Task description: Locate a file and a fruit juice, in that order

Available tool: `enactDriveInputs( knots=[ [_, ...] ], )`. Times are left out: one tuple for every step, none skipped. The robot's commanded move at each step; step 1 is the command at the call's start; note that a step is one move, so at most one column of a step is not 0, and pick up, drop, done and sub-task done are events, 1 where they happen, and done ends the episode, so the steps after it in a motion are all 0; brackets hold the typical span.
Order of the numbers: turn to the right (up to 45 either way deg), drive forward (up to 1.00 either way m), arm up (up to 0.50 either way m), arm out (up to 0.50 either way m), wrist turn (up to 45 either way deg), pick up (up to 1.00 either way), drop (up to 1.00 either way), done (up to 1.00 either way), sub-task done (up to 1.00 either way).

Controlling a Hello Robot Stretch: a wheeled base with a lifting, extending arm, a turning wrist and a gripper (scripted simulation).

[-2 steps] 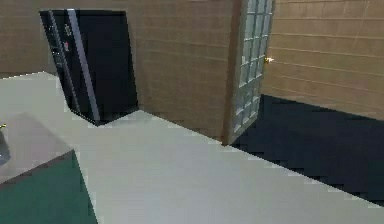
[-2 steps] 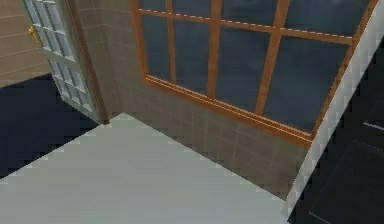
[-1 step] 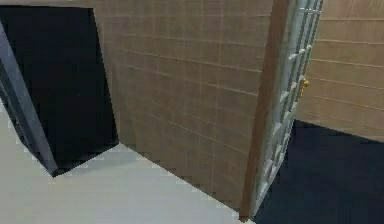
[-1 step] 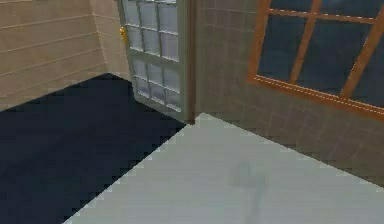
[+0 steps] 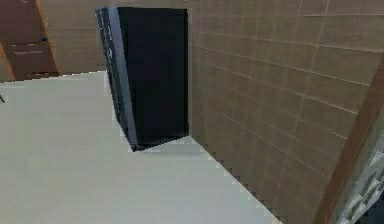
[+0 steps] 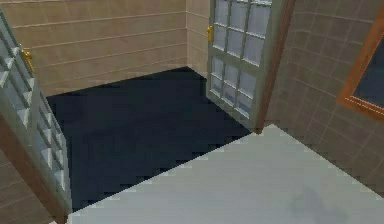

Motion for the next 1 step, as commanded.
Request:
enactDriveInputs(
  knots=[
    [0.0,0.05,0.0,0.0,0.0,0.0,0.0,0.0,0.0]
  ],
)
